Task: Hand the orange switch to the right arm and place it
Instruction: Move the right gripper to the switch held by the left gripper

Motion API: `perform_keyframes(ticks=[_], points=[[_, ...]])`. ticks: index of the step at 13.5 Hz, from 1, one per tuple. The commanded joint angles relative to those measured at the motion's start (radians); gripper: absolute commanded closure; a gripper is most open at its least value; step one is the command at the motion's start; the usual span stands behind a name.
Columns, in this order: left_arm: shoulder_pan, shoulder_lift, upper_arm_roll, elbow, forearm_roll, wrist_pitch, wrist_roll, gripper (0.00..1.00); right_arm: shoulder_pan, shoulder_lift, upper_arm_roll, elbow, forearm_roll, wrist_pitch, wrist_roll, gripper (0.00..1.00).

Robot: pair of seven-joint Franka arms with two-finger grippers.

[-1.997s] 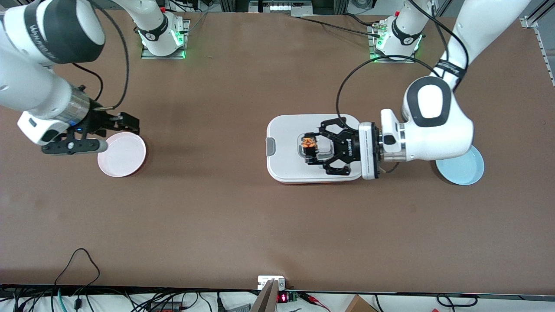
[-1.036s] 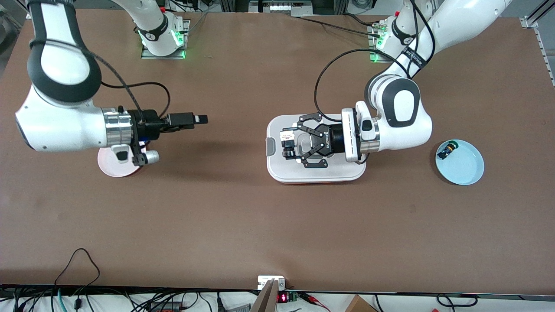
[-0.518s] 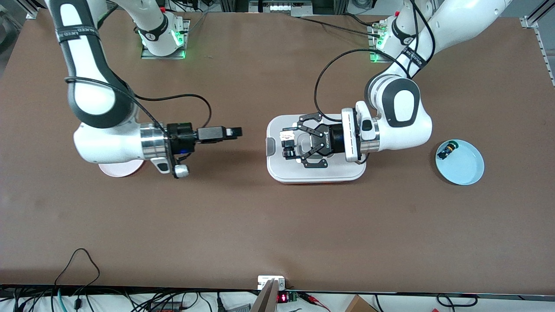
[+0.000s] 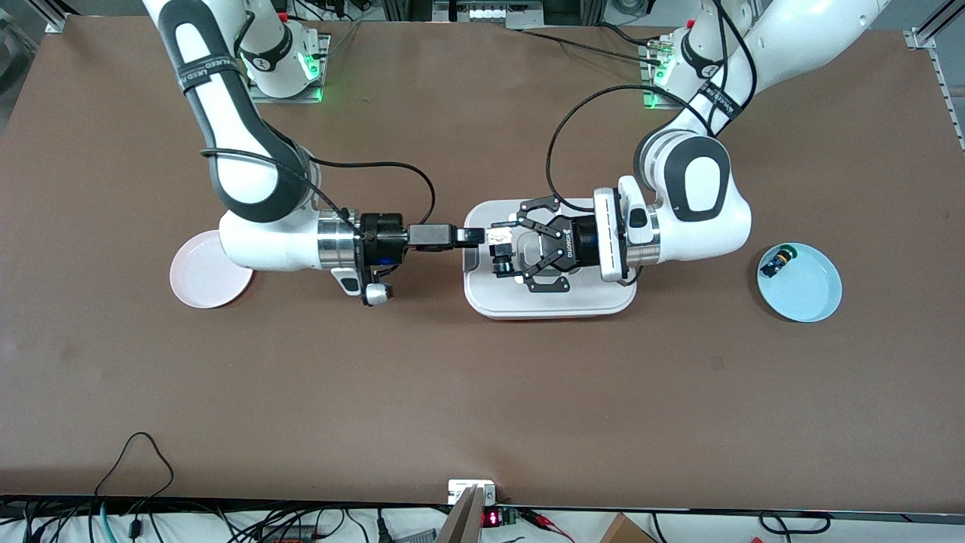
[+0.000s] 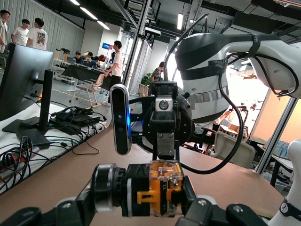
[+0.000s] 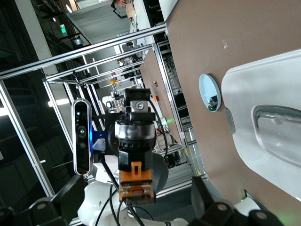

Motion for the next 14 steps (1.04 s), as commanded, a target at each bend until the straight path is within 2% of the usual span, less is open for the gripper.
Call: perform_keyframes(ticks=[1, 8, 12, 14], points=[[0.006, -0.008, -0.009, -0.006, -0.031, 0.002, 0.037, 0.84, 0.034, 0.001, -0.005, 0.007, 0.042, 0.044, -0.036, 0.01], [0.006, -0.008, -0.009, -0.006, -0.031, 0.002, 0.039, 0.84, 0.067, 0.012, -0.005, 0.012, 0.070, 0.096, -0.058, 0.07], [0.007, -0.008, -0.009, -0.006, -0.031, 0.002, 0.039, 0.84, 0.063, 0.010, -0.005, 0.014, 0.068, 0.093, -0.056, 0.27], [0.007, -0.008, -0.009, -0.004, -0.029, 0.002, 0.039, 0.84, 0.055, 0.010, -0.007, 0.014, 0.067, 0.082, -0.058, 0.28]])
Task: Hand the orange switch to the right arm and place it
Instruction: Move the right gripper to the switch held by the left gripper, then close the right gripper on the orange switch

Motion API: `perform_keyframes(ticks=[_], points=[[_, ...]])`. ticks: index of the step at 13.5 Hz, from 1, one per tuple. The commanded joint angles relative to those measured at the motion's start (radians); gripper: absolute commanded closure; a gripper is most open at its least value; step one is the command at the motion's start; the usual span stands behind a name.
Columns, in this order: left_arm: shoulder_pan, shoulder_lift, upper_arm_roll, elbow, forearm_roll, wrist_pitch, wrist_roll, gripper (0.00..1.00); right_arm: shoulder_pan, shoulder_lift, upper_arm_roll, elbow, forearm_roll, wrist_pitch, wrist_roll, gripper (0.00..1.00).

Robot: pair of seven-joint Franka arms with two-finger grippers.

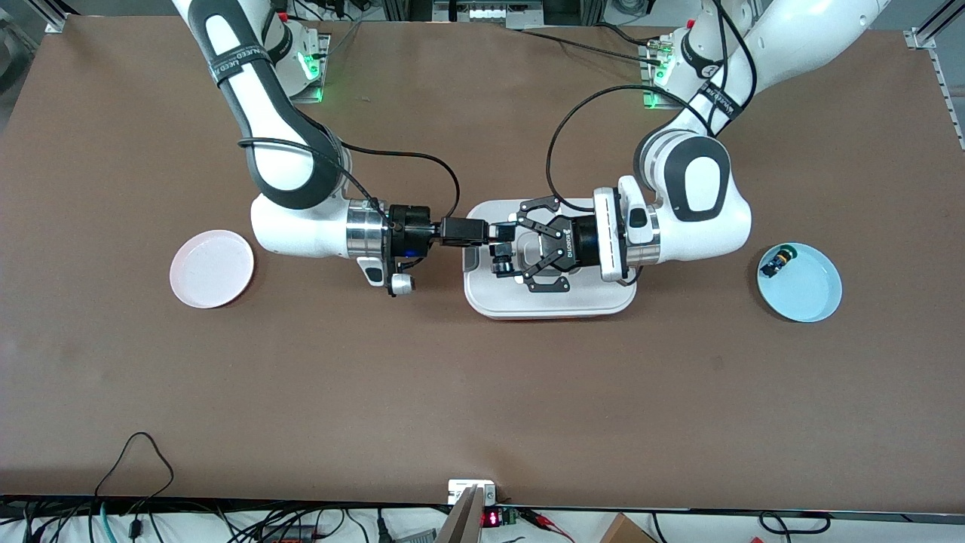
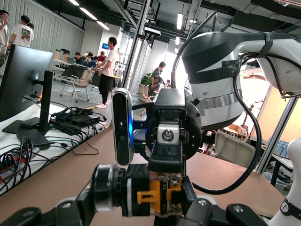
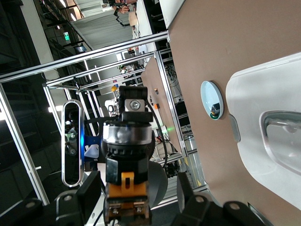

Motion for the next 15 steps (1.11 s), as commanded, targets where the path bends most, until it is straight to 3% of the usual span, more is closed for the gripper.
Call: perform_keyframes(ticks=[1, 8, 15], points=[[0.007, -0.008, -0.009, -0.004, -0.029, 0.002, 0.032, 0.84, -0.003, 0.007, -0.005, 0.013, 0.020, -0.002, -0.021, 0.28], [0.009, -0.008, -0.009, -0.004, -0.029, 0.002, 0.034, 0.84, -0.014, 0.044, -0.007, 0.064, 0.022, -0.008, -0.053, 0.28], [0.009, -0.008, -0.009, -0.004, -0.029, 0.001, 0.032, 0.84, -0.062, 0.055, -0.007, 0.064, 0.027, -0.139, -0.109, 0.28]])
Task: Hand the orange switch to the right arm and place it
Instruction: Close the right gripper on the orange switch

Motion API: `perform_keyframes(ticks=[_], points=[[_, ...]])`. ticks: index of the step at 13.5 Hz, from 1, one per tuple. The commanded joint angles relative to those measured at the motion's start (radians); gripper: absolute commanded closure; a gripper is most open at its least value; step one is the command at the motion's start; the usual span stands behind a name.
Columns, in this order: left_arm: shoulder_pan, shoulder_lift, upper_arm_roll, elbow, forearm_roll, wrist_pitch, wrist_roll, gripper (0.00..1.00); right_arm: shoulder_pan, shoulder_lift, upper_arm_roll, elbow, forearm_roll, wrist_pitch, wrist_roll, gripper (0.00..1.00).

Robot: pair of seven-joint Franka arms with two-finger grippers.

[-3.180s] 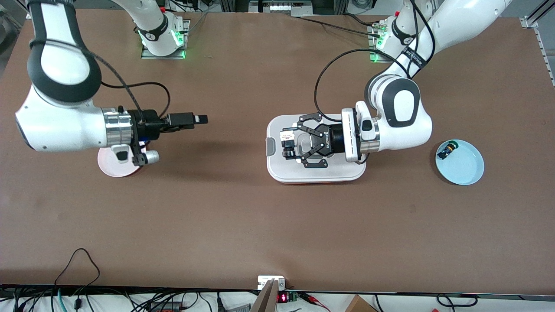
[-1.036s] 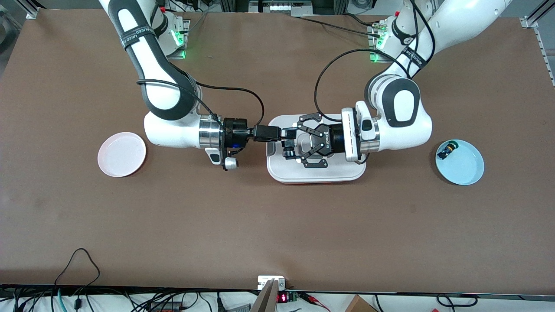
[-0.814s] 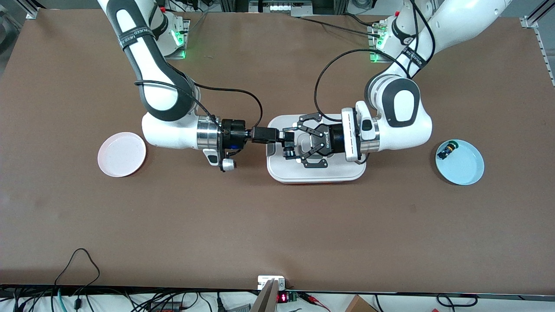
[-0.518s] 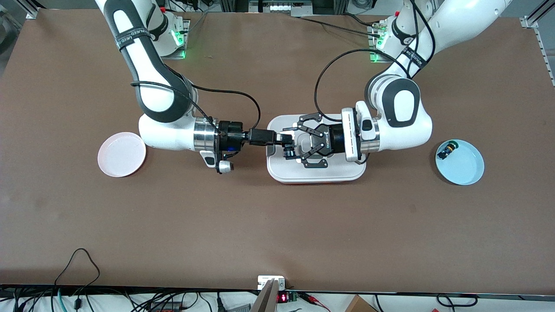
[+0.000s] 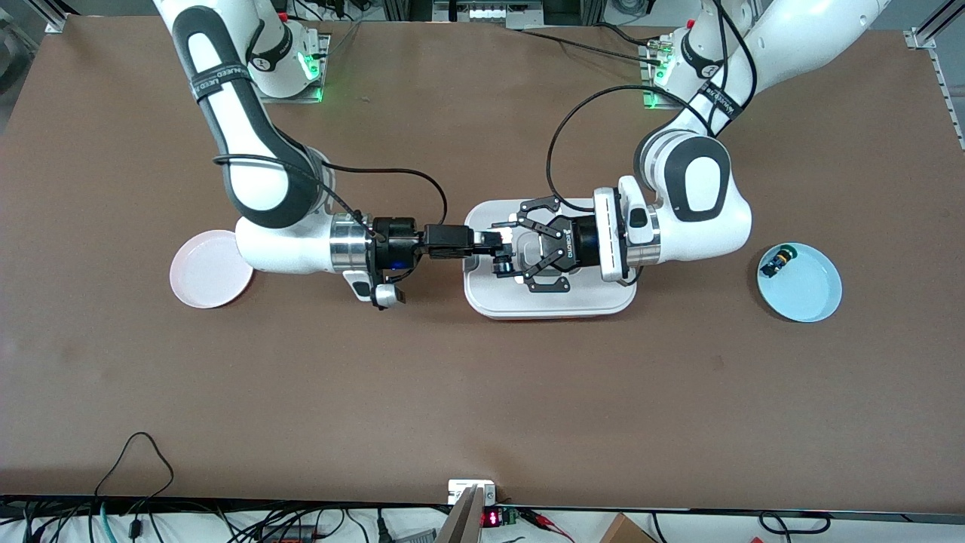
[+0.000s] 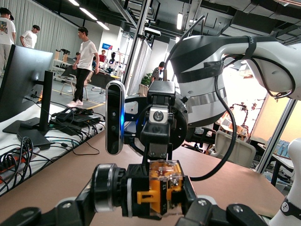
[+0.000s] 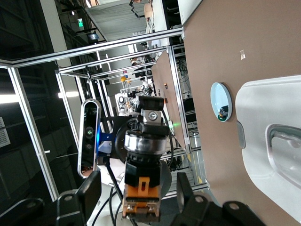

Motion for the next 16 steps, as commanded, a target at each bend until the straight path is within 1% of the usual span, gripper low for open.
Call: perform_keyframes(ticks=[1, 3, 4, 12, 13, 16], points=[[0.008, -0.008, -0.009, -0.004, -0.029, 0.001, 0.031, 0.84, -0.008, 0.018, 0.004, 0.025, 0.021, -0.023, -0.021, 0.28], [0.010, -0.008, -0.009, -0.004, -0.029, 0.001, 0.032, 0.84, -0.006, 0.020, 0.004, 0.025, 0.028, -0.023, -0.023, 0.28], [0.010, -0.008, -0.008, -0.004, -0.029, 0.001, 0.032, 0.84, -0.005, 0.023, 0.004, 0.025, 0.033, -0.023, -0.023, 0.31], [0.011, -0.008, -0.008, -0.004, -0.029, -0.001, 0.032, 0.84, 0.006, 0.030, 0.007, 0.025, 0.051, -0.012, -0.023, 0.37], [0.011, -0.008, -0.008, -0.004, -0.029, -0.001, 0.032, 0.84, 0.008, 0.030, 0.007, 0.027, 0.051, -0.010, -0.023, 0.40], [0.011, -0.008, -0.009, -0.004, -0.029, -0.001, 0.031, 0.84, 0.015, 0.033, 0.007, 0.028, 0.051, -0.007, -0.023, 0.40]])
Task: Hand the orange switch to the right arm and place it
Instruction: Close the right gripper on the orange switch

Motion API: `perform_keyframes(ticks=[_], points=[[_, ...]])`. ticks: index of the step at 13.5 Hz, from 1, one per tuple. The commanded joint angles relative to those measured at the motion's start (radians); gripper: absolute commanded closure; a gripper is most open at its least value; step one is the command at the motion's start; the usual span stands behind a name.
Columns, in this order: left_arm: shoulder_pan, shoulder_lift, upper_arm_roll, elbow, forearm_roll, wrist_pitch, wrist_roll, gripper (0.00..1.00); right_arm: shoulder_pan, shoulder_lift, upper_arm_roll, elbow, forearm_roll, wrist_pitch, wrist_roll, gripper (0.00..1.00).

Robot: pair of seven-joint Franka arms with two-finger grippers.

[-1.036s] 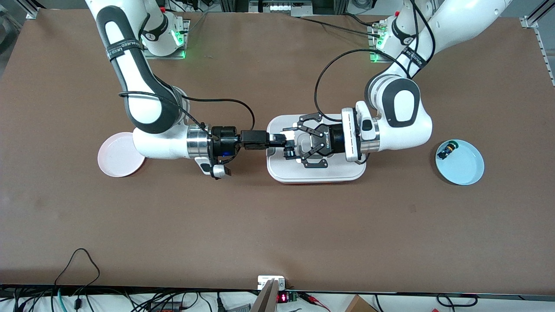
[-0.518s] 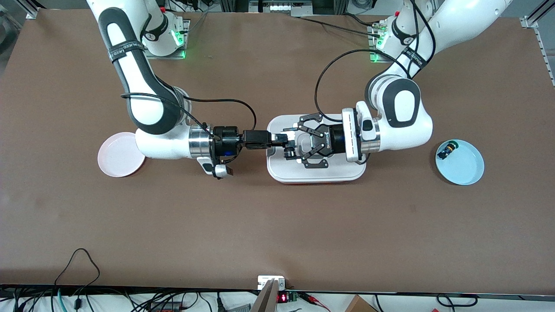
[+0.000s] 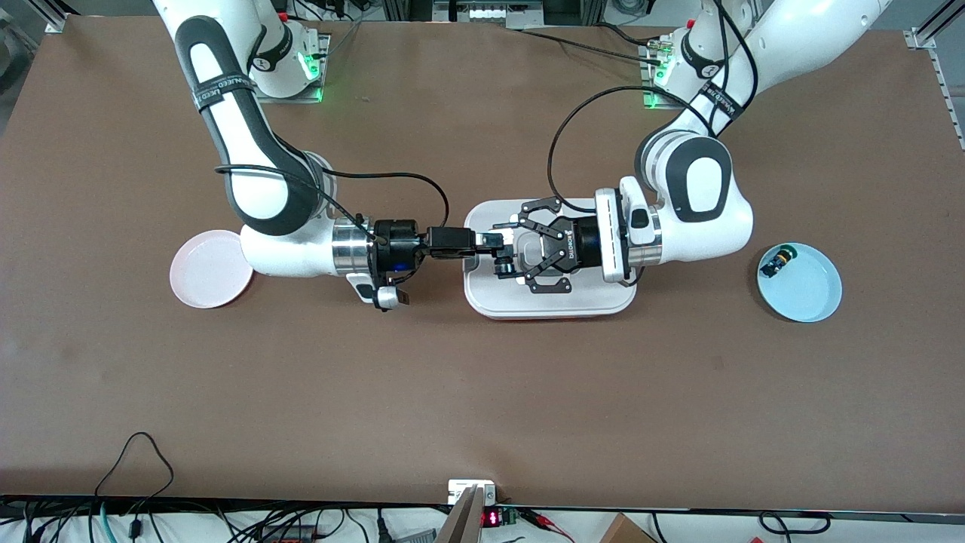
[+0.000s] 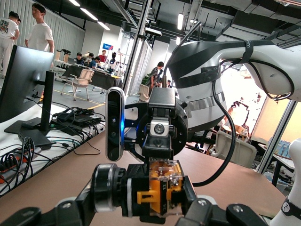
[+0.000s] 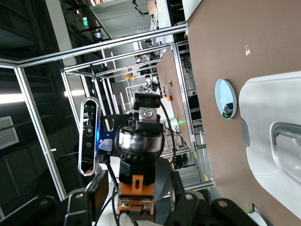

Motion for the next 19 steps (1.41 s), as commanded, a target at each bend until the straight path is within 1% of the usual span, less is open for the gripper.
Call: perform_keyframes(ticks=[1, 2, 4, 6, 7, 8, 10, 11, 14, 15, 16, 17, 19], points=[[0.008, -0.008, -0.008, -0.004, -0.029, -0.001, 0.031, 0.84, 0.009, 0.019, 0.005, 0.031, 0.022, 0.005, -0.014, 0.40], [0.008, -0.008, -0.009, -0.004, -0.029, -0.001, 0.032, 0.84, 0.012, 0.021, 0.005, 0.031, 0.022, 0.008, -0.014, 0.41], [0.008, -0.008, -0.009, -0.004, -0.029, -0.002, 0.031, 0.84, 0.014, 0.021, 0.005, 0.031, 0.022, 0.010, -0.014, 0.46], [0.008, -0.008, -0.009, -0.004, -0.029, -0.002, 0.031, 0.84, 0.014, 0.021, 0.003, 0.031, 0.022, 0.010, -0.030, 0.56], [0.008, -0.008, -0.008, -0.004, -0.029, -0.002, 0.031, 0.84, 0.014, 0.022, 0.005, 0.031, 0.022, 0.010, -0.035, 0.64], [0.010, -0.008, -0.009, -0.004, -0.029, -0.002, 0.031, 0.84, 0.014, 0.022, 0.005, 0.031, 0.022, 0.010, -0.035, 0.74], [0.010, -0.008, -0.008, -0.004, -0.029, -0.002, 0.031, 0.84, 0.012, 0.022, 0.005, 0.031, 0.022, 0.010, -0.035, 0.97], [0.010, -0.008, -0.008, -0.004, -0.029, -0.002, 0.031, 0.84, 0.012, 0.022, 0.005, 0.031, 0.022, 0.010, -0.035, 1.00], [0.010, -0.008, -0.009, -0.004, -0.028, -0.002, 0.031, 0.83, 0.011, 0.022, 0.003, 0.031, 0.022, 0.008, -0.035, 1.00], [0.010, -0.008, -0.009, -0.003, -0.028, -0.002, 0.032, 0.64, 0.011, 0.022, 0.003, 0.031, 0.022, 0.008, -0.035, 1.00], [0.010, -0.008, -0.009, -0.003, -0.028, -0.002, 0.034, 0.08, 0.009, 0.022, 0.003, 0.032, 0.022, 0.008, -0.035, 1.00], [0.011, -0.008, -0.009, -0.004, -0.028, -0.004, 0.034, 0.00, 0.008, 0.022, 0.005, 0.031, 0.020, 0.007, -0.035, 1.00], [0.013, -0.008, -0.009, -0.004, -0.028, -0.005, 0.032, 0.00, 0.006, 0.022, 0.003, 0.032, 0.020, 0.005, -0.032, 1.00]])
